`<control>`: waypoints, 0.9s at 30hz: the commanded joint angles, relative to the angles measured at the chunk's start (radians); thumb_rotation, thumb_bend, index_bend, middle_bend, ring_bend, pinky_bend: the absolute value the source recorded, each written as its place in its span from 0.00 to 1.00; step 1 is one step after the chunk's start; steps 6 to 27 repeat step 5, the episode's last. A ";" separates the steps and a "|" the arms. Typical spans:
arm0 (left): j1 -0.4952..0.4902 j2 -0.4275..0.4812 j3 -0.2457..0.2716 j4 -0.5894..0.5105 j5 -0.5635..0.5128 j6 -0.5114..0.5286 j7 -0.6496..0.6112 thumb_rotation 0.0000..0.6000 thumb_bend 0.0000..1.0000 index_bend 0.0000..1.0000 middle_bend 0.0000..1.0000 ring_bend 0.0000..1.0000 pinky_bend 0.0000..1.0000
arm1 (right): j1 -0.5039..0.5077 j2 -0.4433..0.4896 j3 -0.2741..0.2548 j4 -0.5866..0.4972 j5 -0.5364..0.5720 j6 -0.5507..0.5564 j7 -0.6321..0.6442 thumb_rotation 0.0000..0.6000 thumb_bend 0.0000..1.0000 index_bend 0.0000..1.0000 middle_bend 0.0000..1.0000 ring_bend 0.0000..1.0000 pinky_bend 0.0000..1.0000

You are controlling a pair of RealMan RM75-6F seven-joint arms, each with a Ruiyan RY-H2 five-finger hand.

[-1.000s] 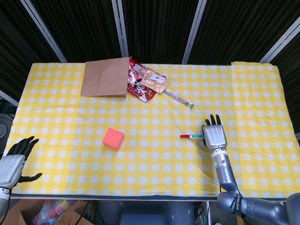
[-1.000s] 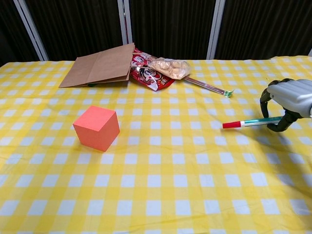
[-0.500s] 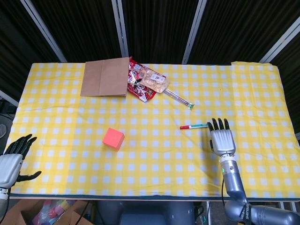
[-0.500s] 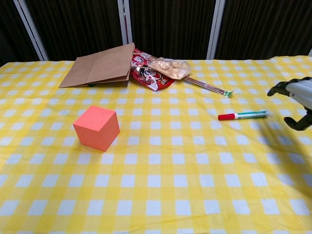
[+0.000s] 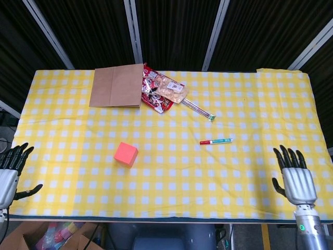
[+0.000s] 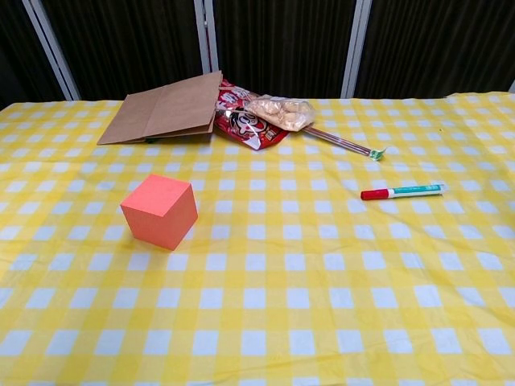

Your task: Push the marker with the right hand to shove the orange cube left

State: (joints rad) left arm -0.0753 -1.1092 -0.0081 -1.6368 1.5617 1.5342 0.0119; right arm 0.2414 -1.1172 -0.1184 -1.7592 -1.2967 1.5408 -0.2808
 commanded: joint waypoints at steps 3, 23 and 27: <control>0.008 -0.029 -0.015 0.032 0.003 0.027 0.024 1.00 0.00 0.00 0.00 0.00 0.05 | -0.135 0.059 -0.070 0.093 -0.124 0.111 0.194 1.00 0.42 0.00 0.00 0.00 0.00; 0.008 -0.034 -0.016 0.036 0.003 0.027 0.030 1.00 0.00 0.00 0.00 0.00 0.05 | -0.142 0.059 -0.061 0.105 -0.130 0.112 0.215 1.00 0.42 0.00 0.00 0.00 0.00; 0.008 -0.034 -0.016 0.036 0.003 0.027 0.030 1.00 0.00 0.00 0.00 0.00 0.05 | -0.142 0.059 -0.061 0.105 -0.130 0.112 0.215 1.00 0.42 0.00 0.00 0.00 0.00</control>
